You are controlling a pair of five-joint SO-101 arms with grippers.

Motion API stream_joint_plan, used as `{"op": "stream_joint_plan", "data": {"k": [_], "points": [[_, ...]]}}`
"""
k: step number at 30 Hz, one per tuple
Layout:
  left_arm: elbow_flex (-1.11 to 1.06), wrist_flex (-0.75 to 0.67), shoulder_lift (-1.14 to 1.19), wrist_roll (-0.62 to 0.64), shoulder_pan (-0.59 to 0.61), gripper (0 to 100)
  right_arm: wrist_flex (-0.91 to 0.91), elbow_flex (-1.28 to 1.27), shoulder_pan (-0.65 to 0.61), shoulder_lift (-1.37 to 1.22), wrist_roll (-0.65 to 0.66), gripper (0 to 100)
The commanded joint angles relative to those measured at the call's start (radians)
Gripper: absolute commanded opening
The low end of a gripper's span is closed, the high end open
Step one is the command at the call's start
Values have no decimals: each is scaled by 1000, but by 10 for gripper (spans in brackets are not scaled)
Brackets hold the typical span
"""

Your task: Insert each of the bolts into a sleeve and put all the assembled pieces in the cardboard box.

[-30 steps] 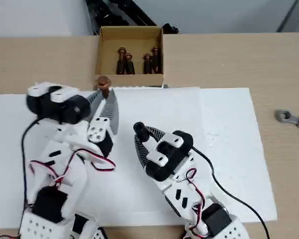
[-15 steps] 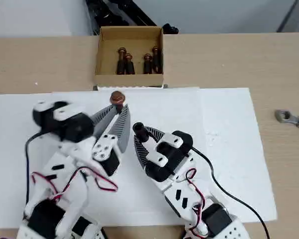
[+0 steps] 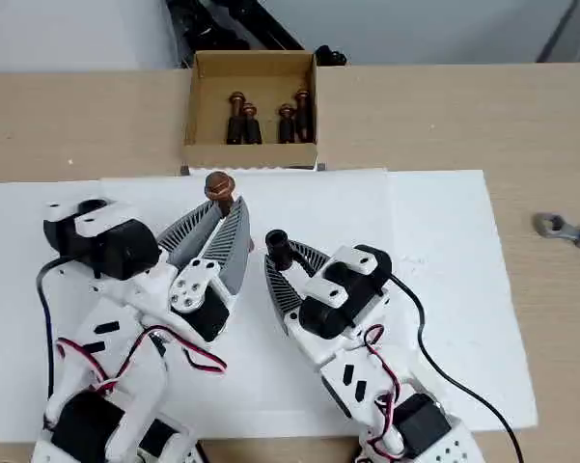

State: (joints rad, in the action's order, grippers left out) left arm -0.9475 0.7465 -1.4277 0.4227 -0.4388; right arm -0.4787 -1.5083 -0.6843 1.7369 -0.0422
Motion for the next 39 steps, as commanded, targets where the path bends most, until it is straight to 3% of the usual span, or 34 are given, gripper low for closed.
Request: {"op": "stream_joint_plan", "data": {"k": [1,15,22,39], "points": [[-4,-40,-14,9,-40,5,19,8,10,19,-11,1],[-47,-133,-8,-11,-57,5,18,2,10,19,-8,1],[-39,-201,118,-31,-55,5,16,0,10,18,-8,1],[-116,-187,92,-32,-54,5,-10,8,8,18,-8,1]]}}
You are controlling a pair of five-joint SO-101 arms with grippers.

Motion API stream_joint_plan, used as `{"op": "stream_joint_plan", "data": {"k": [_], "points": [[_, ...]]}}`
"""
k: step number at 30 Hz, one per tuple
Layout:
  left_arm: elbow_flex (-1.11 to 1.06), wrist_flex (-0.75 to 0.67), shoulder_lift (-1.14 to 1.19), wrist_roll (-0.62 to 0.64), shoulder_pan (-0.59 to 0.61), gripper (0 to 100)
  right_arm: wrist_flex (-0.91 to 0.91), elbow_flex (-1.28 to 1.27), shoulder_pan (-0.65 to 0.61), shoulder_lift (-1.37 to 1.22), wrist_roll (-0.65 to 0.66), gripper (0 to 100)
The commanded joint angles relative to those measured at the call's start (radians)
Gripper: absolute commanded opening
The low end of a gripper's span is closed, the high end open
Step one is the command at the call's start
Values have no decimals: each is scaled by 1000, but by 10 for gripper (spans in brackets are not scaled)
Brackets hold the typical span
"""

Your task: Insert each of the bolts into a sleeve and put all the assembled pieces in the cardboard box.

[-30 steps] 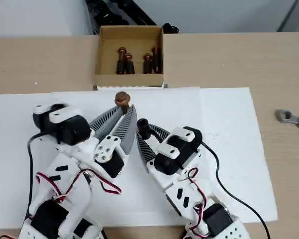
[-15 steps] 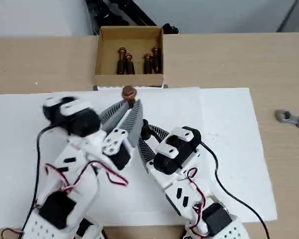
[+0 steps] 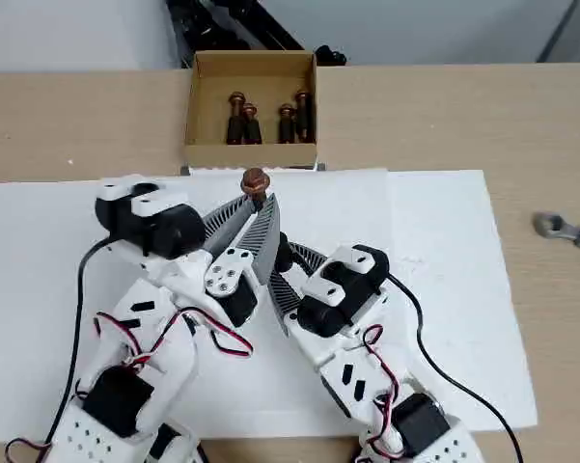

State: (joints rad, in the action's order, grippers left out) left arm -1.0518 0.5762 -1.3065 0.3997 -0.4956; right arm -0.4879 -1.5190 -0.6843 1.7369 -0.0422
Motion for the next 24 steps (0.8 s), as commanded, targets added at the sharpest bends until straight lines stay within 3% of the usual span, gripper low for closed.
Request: {"op": "stream_joint_plan", "data": {"k": [1,24], "points": [[-30,-17,-38,-9,3,5,-1,18,8,18,-8,1],[-51,-115,15,-12,5,6,-1,18,8,18,-8,1]]}}
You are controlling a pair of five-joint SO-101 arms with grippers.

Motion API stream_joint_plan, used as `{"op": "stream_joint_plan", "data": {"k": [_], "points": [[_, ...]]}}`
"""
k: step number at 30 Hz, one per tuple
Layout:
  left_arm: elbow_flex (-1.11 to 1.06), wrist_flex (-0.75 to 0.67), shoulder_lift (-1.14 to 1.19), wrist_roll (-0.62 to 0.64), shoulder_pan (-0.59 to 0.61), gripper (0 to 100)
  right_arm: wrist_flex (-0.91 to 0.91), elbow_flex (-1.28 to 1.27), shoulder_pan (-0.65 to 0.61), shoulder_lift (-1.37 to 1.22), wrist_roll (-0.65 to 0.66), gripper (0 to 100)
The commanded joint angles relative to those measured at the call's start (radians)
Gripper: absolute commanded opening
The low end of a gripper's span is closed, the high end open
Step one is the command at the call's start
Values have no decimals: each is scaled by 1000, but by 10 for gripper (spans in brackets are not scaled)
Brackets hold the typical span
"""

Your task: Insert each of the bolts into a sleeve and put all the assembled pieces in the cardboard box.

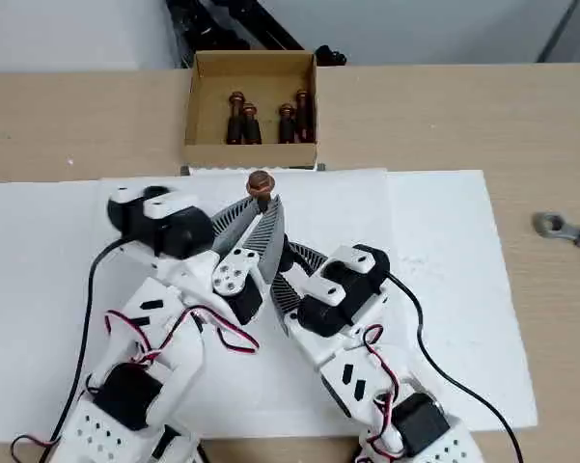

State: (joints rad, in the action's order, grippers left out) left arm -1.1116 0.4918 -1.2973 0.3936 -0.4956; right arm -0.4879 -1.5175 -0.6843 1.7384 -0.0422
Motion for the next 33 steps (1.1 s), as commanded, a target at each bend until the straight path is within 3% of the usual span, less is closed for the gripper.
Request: {"op": "stream_joint_plan", "data": {"k": [1,9,19,22,33], "points": [[8,-31,6,-6,5,6,-1,17,8,16,-8,1],[7,-18,2,-6,5,7,-1,17,8,16,-8,1],[96,186,2,-34,5,166,-1,17,8,16,-8,1],[157,265,6,8,49,204,-1,17,8,16,-8,1],[265,410,5,-32,106,207,5,18,8,13,-8,1]]}}
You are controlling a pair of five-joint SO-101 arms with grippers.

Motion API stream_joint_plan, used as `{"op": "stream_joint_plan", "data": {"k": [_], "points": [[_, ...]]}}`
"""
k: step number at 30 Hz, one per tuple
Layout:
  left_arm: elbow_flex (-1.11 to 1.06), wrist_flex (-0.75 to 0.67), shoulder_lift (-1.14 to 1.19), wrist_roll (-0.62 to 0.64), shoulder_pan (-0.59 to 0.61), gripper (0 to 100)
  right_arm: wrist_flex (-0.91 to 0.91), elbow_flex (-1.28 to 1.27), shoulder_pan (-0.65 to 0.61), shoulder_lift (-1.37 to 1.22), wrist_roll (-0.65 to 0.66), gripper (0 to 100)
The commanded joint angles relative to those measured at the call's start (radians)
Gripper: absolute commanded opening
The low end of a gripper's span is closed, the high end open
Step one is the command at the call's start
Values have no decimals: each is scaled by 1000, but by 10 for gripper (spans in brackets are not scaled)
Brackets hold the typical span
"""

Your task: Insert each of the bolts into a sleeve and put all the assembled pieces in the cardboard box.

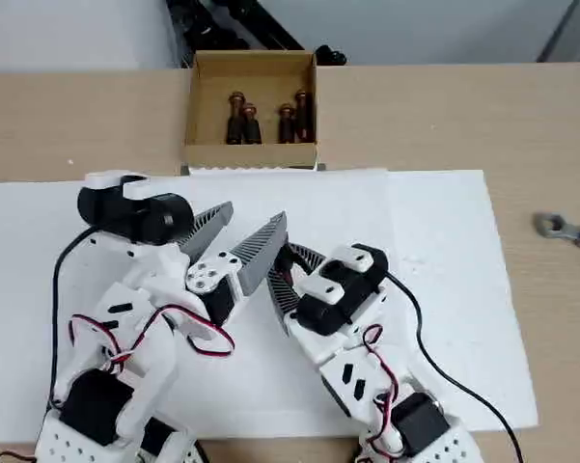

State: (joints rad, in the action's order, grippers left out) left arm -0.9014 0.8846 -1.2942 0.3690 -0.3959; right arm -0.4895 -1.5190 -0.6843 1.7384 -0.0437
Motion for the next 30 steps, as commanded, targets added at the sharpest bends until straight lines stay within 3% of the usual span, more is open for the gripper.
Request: {"op": "stream_joint_plan", "data": {"k": [1,5,8,11,14,18,22,27,30], "points": [[64,23,3,-8,6,182,8,20,10,8,-6,1],[93,34,3,-72,21,2,21,34,21,4,2,1],[88,38,2,-77,80,5,38,61,38,-36,11,1],[79,40,5,-84,216,5,68,107,41,-145,12,1],[33,49,-2,-178,374,5,96,172,56,-309,38,1],[-35,63,-3,-253,480,5,133,282,96,-550,37,1],[-42,110,-3,-262,509,5,211,459,173,-796,34,1],[-107,115,-2,-419,509,5,234,750,254,-1119,31,1],[-151,115,-3,-437,517,5,234,933,277,-1310,34,2]]}}
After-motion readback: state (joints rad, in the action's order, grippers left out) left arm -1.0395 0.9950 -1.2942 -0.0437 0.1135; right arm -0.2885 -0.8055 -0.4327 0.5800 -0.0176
